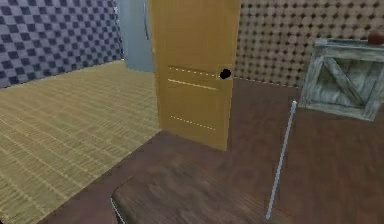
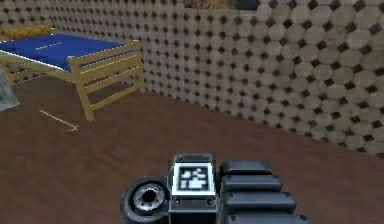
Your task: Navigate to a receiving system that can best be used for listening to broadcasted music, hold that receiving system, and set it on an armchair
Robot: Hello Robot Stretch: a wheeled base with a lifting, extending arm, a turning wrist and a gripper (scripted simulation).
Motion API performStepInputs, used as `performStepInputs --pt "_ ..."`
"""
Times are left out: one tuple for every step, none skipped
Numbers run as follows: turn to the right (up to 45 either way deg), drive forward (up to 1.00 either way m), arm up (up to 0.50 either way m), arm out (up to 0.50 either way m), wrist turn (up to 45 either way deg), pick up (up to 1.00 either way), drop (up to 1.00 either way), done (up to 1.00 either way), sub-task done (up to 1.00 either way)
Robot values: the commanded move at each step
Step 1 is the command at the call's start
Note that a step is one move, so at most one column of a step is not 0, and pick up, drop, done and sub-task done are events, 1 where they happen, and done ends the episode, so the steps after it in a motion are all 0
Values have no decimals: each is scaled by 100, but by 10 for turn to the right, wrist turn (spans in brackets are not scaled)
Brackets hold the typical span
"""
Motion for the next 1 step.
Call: performStepInputs --pt "150 0 0 0 0 0 0 0 0"
